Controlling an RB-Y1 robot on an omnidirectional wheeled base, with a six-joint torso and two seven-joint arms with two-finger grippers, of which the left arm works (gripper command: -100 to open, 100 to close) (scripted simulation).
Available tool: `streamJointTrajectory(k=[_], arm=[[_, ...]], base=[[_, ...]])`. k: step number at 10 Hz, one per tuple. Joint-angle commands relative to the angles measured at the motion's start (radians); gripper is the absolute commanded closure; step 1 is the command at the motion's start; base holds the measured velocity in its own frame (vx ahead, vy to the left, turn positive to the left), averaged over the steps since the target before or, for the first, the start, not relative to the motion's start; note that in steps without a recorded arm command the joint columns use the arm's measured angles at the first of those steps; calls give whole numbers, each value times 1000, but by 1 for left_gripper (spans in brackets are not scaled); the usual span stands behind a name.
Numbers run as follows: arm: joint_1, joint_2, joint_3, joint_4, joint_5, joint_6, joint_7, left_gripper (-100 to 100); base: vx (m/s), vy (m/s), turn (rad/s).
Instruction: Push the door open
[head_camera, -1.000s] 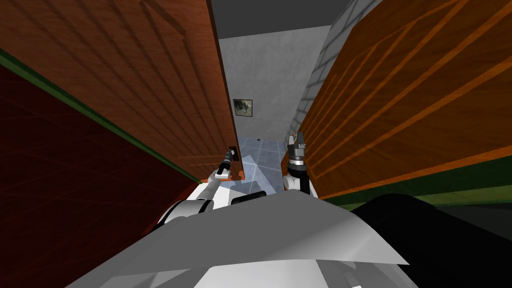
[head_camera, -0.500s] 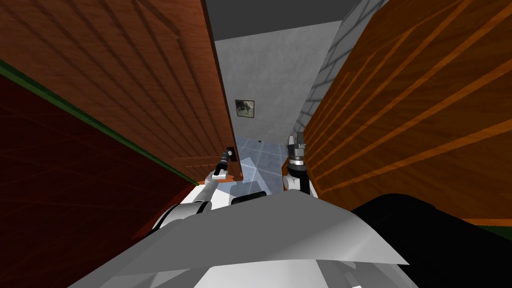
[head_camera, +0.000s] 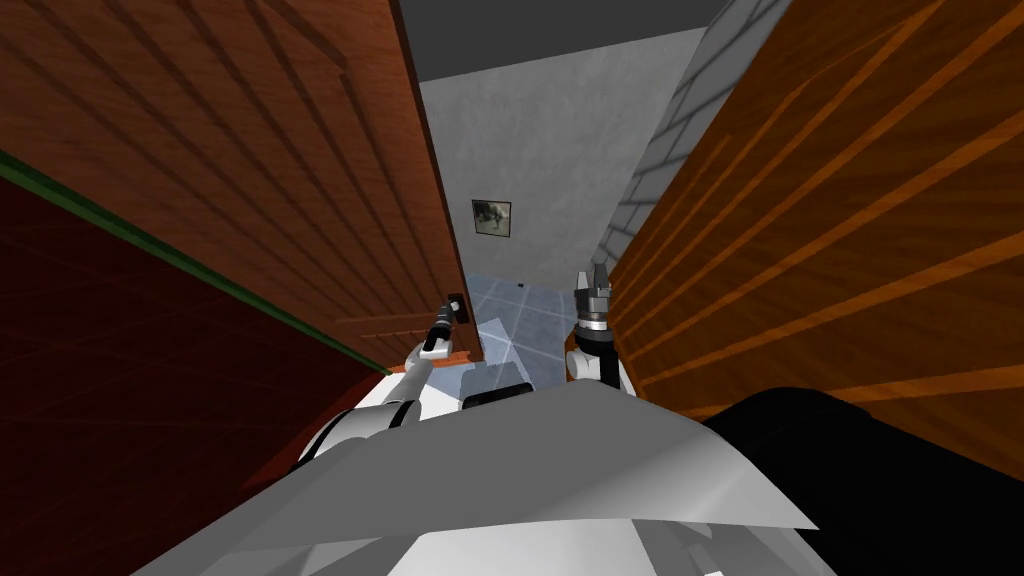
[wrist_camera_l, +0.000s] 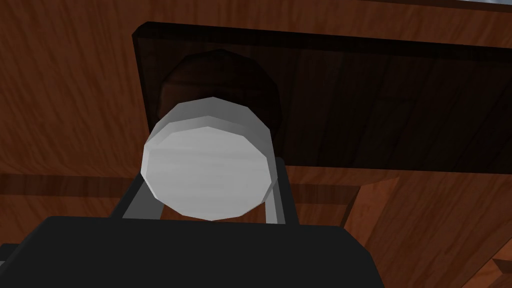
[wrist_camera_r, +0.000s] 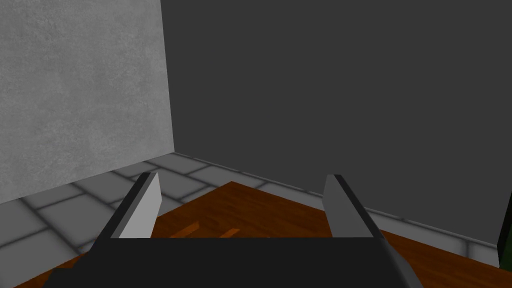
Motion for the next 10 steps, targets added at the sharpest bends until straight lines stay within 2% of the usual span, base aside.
streamJointTrajectory(k=[1, 4, 5, 6, 10], arm=[[-10, 2, 15, 10, 5, -9, -5, 100], [-9, 5, 38, 13, 11, -8, -14, 100], [-5, 10, 38, 15, 10, -5, -14, 100], [-6, 19, 55, 17, 16, -8, -18, 100], [-1, 30, 85, 19, 26, -9, -29, 100]], base=[[137, -126, 58], [153, -121, 57], [63, -43, 43], [150, -39, 42], [176, -80, 46]])
